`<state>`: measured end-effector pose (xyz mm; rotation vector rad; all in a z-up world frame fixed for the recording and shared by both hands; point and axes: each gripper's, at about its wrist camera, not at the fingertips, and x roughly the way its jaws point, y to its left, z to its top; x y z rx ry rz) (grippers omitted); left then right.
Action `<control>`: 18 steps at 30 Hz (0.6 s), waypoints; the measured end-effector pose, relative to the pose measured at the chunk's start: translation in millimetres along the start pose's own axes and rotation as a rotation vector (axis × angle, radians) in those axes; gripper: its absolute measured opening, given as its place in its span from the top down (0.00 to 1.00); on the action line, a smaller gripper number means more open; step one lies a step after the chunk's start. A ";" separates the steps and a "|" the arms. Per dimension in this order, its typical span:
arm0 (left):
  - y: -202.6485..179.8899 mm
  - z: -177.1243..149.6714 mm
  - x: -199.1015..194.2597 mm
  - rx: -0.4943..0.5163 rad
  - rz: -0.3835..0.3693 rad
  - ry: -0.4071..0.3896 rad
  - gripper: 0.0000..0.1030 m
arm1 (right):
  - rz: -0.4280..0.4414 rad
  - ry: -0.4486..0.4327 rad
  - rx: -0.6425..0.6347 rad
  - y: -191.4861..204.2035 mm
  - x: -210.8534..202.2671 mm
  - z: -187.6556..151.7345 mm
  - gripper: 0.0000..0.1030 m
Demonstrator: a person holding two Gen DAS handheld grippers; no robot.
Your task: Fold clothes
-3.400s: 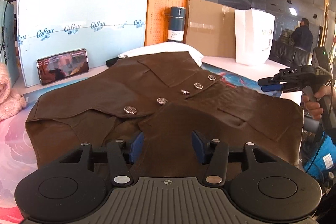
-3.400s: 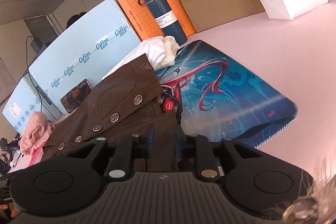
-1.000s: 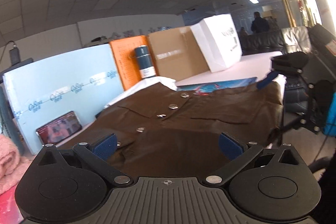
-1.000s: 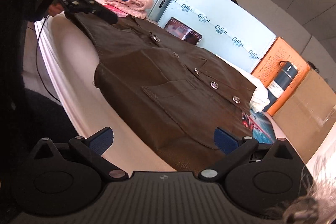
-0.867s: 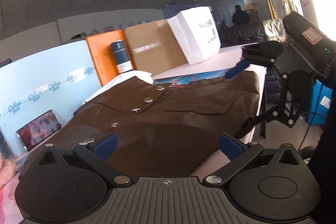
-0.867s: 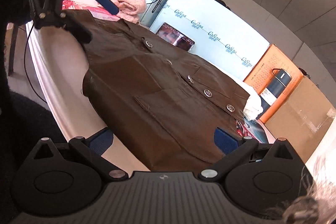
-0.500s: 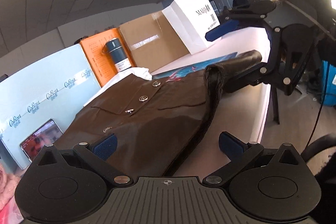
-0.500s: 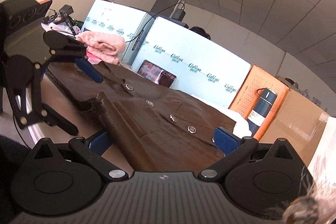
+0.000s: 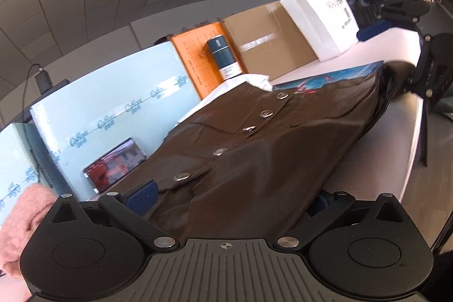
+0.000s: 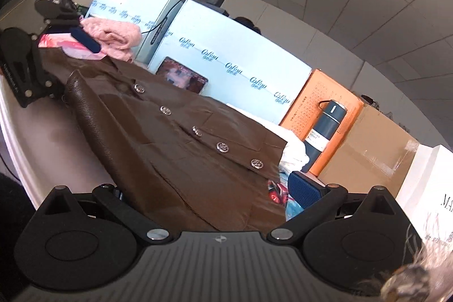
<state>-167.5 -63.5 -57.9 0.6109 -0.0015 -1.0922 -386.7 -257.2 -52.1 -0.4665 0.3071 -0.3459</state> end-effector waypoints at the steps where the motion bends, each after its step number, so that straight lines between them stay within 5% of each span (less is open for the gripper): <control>1: 3.9 -2.8 -1.7 0.002 0.023 0.011 0.00 | -0.011 -0.016 0.001 -1.8 1.2 0.8 0.01; 7: 32.1 -23.7 -19.6 0.015 0.144 0.067 0.00 | -0.024 -0.059 -0.037 -2.5 4.8 4.2 0.13; 9: 37.2 -28.4 -25.5 0.033 0.148 0.072 0.00 | -0.008 -0.057 -0.045 -2.1 4.4 5.1 0.41; 11: 36.5 -30.9 -29.0 0.073 0.117 0.077 0.11 | 0.011 -0.056 -0.045 -1.8 3.8 6.5 0.63; 15: 33.8 -36.3 -33.7 0.141 0.035 0.087 0.86 | 0.044 -0.067 -0.026 -2.1 -0.3 10.9 0.88; 18: 35.2 -35.2 -46.9 0.121 -0.060 0.053 0.95 | 0.044 -0.122 0.009 -11.2 -10.8 20.8 0.93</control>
